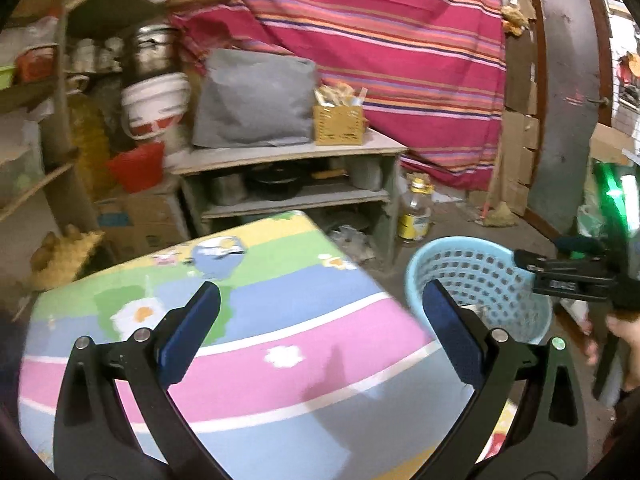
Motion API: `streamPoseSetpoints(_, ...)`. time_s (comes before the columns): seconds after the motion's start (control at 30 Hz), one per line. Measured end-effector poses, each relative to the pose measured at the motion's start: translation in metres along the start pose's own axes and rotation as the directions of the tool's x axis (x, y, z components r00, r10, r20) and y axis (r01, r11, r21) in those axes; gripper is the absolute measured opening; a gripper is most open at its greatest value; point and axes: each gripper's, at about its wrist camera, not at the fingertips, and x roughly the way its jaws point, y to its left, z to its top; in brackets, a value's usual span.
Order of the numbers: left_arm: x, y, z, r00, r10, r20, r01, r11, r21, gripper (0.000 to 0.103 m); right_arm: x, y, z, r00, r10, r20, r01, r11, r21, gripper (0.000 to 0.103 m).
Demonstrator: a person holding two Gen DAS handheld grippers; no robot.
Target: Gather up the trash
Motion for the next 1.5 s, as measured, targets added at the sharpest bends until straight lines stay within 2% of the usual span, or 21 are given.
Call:
streamPoseSetpoints(0.13, -0.032, 0.028, -0.022, 0.999, 0.051, 0.020, -0.050, 0.998, -0.037, 0.098, -0.044, 0.029, -0.019, 0.997, 0.031, 0.064, -0.029, 0.999, -0.035, 0.099)
streamPoseSetpoints(0.33, -0.082, 0.066, -0.061, 0.990, 0.136, 0.029, -0.134, 0.988, -0.073, 0.098, -0.097, 0.071, -0.054, 0.987, 0.111, 0.114, -0.108, 0.994, -0.031, 0.099)
streamPoseSetpoints(0.53, -0.127, 0.098, -0.095, 0.988, 0.151, 0.046, -0.143, 0.981, -0.132, 0.098, -0.134, 0.111, -0.089, 0.974, 0.169, 0.150, -0.163, 0.985, -0.057, 0.099)
streamPoseSetpoints(0.67, -0.146, 0.110, -0.116, 0.982, 0.185, 0.049, -0.176, 0.974, -0.146, 0.098, -0.154, 0.136, -0.114, 0.963, 0.195, 0.185, -0.185, 0.980, -0.069, 0.099)
streamPoseSetpoints(0.8, -0.154, 0.119, -0.136, 0.969, 0.239, 0.057, -0.229, 0.962, -0.152, 0.098, -0.166, 0.157, -0.133, 0.951, 0.221, 0.216, -0.206, 0.974, -0.090, 0.099)
streamPoseSetpoints(1.03, -0.161, 0.136, -0.168, 0.953, 0.296, 0.058, -0.281, 0.942, -0.184, 0.098, -0.172, 0.182, -0.159, 0.937, 0.232, 0.260, -0.208, 0.971, -0.115, 0.099)
streamPoseSetpoints(1.3, -0.158, 0.141, -0.183, 0.940, 0.335, 0.056, -0.320, 0.929, -0.189, 0.098, -0.170, 0.198, -0.180, 0.927, 0.244, 0.283, -0.212, 0.967, -0.141, 0.099)
streamPoseSetpoints(1.5, -0.158, 0.138, -0.188, 0.939, 0.338, 0.062, -0.322, 0.929, -0.180, 0.098, -0.167, 0.198, -0.184, 0.928, 0.260, 0.267, -0.233, 0.964, -0.128, 0.099)
